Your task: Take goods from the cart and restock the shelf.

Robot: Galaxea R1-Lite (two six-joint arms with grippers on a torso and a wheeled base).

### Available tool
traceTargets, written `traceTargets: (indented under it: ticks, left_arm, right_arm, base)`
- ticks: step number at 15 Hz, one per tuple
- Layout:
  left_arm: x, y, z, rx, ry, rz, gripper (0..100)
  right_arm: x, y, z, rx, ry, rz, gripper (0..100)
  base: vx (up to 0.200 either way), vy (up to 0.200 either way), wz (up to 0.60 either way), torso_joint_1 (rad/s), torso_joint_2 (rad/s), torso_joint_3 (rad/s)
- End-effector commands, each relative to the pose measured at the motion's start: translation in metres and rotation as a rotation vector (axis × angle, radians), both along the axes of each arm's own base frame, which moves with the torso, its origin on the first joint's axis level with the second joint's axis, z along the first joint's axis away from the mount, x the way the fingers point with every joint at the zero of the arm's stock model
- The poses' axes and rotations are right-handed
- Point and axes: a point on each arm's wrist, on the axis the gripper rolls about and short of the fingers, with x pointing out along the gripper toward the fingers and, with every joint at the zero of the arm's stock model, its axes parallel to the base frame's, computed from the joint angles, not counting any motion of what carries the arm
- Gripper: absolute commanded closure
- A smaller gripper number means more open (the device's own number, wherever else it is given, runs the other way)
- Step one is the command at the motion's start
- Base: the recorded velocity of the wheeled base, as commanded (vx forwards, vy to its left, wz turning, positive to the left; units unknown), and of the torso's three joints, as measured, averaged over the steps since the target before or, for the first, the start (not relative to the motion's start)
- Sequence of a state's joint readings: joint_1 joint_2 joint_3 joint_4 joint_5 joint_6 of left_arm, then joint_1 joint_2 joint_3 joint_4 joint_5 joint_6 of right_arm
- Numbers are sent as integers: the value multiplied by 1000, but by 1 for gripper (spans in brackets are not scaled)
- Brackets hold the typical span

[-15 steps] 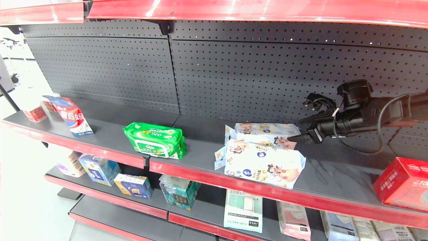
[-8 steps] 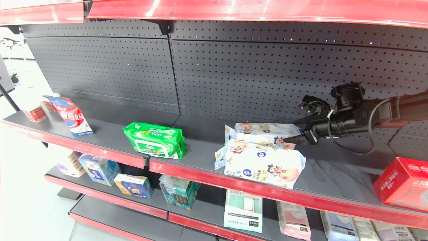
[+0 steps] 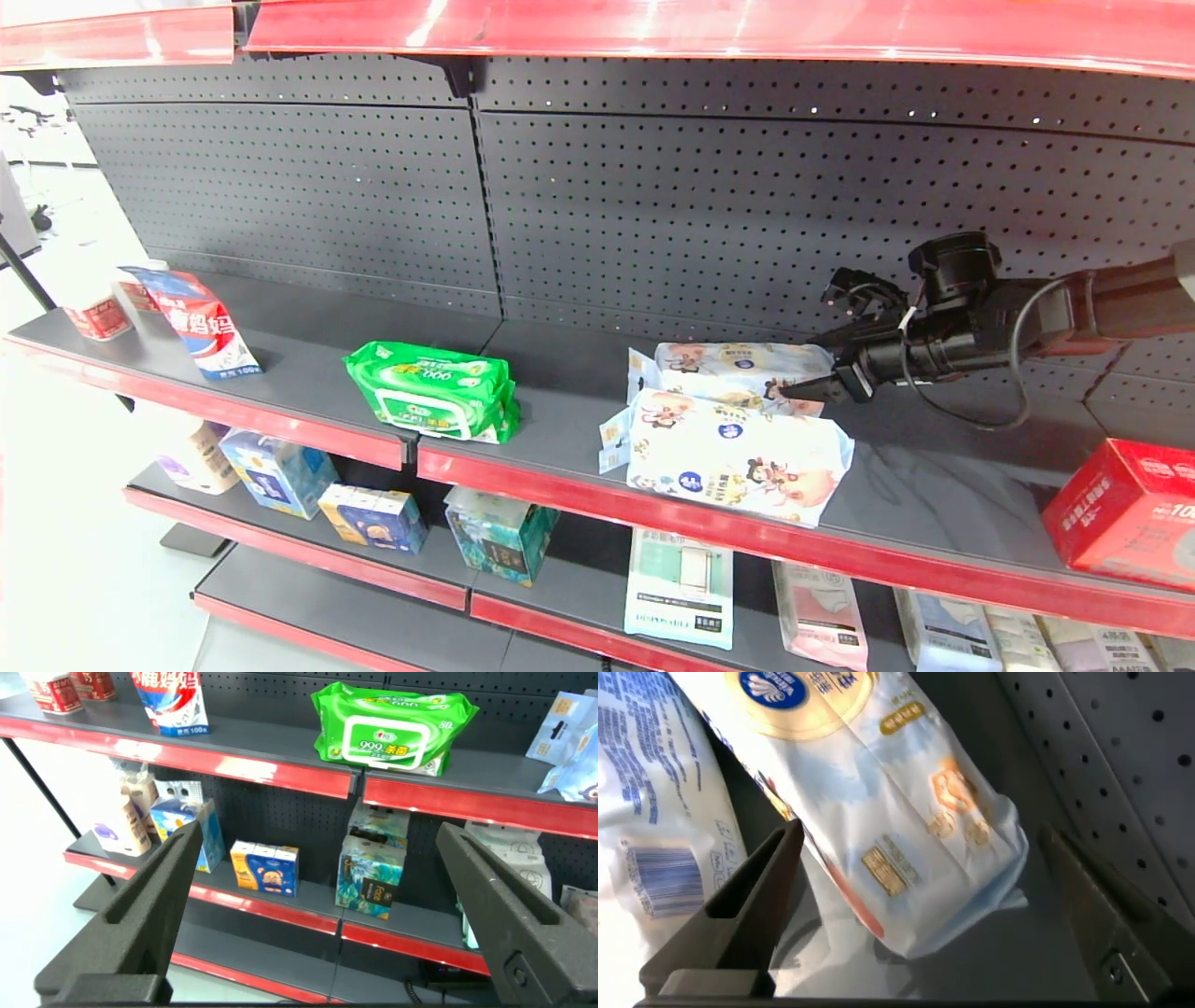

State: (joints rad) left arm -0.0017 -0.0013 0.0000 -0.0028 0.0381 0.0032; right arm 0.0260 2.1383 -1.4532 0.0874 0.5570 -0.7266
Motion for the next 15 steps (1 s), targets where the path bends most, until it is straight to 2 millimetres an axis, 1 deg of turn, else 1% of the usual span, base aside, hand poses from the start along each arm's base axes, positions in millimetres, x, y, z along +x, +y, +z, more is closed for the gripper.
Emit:
traceTargets:
  ticks: [1, 8, 12, 13, 15]
  left_arm:
    - [0, 0, 0, 0, 1, 0, 0]
    - [0, 0, 0, 0, 1, 0, 0]
    - [0, 0, 0, 0, 1, 0, 0]
    - [0, 0, 0, 0, 1, 0, 0]
    - [0, 0, 0, 0, 1, 0, 0]
  right_arm:
    - [2, 2, -3, 0, 5, 6, 0]
    - [1, 10, -2, -1, 2, 25, 0]
    - [1, 12, -6, 0, 13, 29, 0]
    - [1, 12, -5, -1, 11, 29, 100]
    - [1, 13, -5, 0, 10, 30, 100]
  base:
    - [0, 0, 0, 0, 0, 0]
    - [0, 0, 0, 0, 0, 0]
    - [0, 0, 0, 0, 0, 0]
    - [0, 0, 0, 0, 0, 0]
    - [0, 0, 0, 0, 0, 0]
